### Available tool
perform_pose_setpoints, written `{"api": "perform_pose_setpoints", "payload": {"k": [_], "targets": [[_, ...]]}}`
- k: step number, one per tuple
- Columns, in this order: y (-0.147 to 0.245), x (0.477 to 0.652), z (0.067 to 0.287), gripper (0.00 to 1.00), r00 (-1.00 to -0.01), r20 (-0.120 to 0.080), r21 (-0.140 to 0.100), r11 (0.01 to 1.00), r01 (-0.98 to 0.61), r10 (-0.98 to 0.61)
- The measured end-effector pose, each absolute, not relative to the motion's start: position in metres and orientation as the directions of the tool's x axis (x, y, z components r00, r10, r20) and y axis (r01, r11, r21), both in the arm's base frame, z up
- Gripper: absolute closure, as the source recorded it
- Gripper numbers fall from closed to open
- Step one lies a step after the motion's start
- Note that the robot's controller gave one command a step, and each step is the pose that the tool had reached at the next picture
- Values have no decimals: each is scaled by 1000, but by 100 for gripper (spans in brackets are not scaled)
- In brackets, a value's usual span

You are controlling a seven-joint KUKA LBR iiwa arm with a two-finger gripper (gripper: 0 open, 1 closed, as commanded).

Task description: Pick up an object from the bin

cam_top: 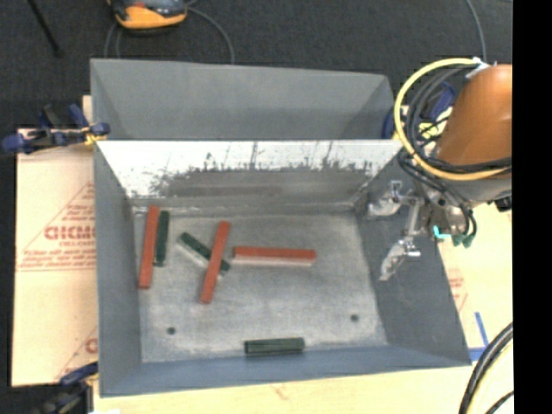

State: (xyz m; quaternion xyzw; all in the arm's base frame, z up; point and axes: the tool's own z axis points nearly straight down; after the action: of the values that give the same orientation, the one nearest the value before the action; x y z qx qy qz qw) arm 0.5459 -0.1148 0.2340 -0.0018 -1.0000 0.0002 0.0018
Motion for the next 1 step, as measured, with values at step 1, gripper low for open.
{"api": "perform_pose_setpoints", "payload": {"k": [1], "targets": [[-114, 547, 238, 0, -1000, -4, -2, 1000, 0, 0]]}}
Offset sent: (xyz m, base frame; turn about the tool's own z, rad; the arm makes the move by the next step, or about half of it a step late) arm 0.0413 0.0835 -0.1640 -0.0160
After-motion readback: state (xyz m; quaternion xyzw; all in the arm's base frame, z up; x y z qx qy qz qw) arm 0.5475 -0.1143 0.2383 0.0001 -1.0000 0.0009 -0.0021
